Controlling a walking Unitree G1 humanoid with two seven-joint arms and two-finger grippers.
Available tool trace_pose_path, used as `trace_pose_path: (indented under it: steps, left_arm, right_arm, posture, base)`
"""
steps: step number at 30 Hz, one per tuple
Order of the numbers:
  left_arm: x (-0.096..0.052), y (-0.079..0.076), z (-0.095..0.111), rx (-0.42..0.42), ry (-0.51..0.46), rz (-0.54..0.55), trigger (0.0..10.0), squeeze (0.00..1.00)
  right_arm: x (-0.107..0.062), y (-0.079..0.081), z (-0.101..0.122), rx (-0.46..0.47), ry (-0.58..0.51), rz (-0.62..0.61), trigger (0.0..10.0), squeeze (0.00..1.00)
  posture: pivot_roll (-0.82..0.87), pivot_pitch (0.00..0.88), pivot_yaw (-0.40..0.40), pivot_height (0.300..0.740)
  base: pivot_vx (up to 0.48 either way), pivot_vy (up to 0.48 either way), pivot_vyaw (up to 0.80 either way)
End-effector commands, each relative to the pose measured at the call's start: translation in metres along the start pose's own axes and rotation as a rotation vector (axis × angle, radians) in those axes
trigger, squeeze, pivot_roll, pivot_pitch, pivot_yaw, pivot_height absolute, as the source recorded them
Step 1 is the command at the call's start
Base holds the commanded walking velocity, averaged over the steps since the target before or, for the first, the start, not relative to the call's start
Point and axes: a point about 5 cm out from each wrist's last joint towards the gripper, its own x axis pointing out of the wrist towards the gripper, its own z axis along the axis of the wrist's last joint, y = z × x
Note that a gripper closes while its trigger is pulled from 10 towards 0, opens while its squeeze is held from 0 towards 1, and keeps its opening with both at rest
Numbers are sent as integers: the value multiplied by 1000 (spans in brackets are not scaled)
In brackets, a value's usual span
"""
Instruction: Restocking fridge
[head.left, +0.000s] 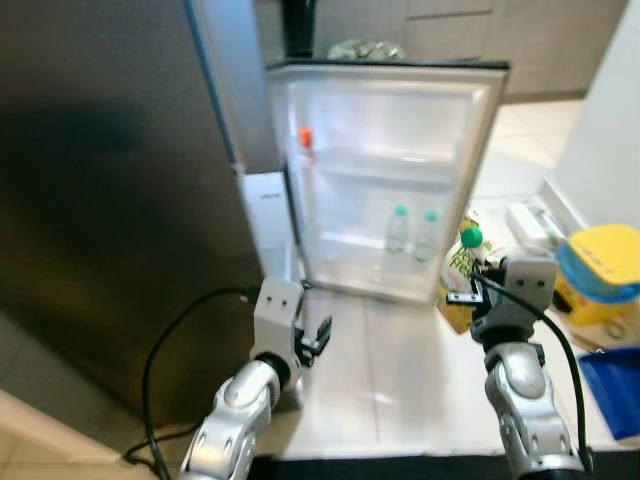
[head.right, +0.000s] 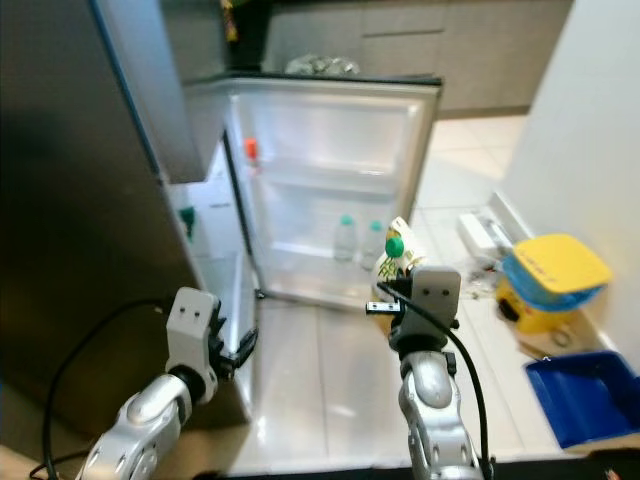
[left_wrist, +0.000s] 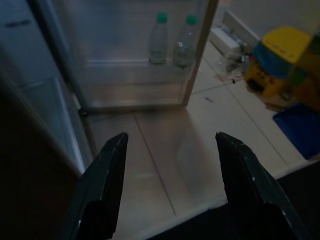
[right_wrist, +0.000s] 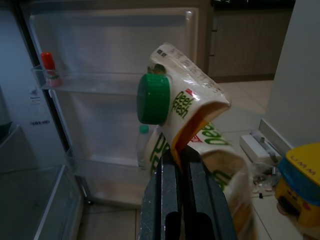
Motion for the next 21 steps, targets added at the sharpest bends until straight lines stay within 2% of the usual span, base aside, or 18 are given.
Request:
trace_pose_path:
  steps: [1, 13, 21]
  left_arm:
    - [-1, 2, -6, 3, 27, 9, 10000, 0]
    - [1, 3, -8, 6, 33, 19, 10000, 0]
    - [2, 6, -9, 8, 41, 38, 10000, 0]
  right_arm:
    - [-1, 0, 2, 6, -6, 3, 10000, 0]
    - [-2, 1, 2, 5, 2, 4, 10000, 0]
    - [-3, 0, 2, 5, 4, 4, 10000, 0]
  posture:
    - [-114, 151, 74, 740]
    - [-114, 152, 76, 740]
    - [-115, 152, 75, 740]
  base:
    - [292, -379, 0]
    - [324, -344, 0]
    - [413, -93, 0]
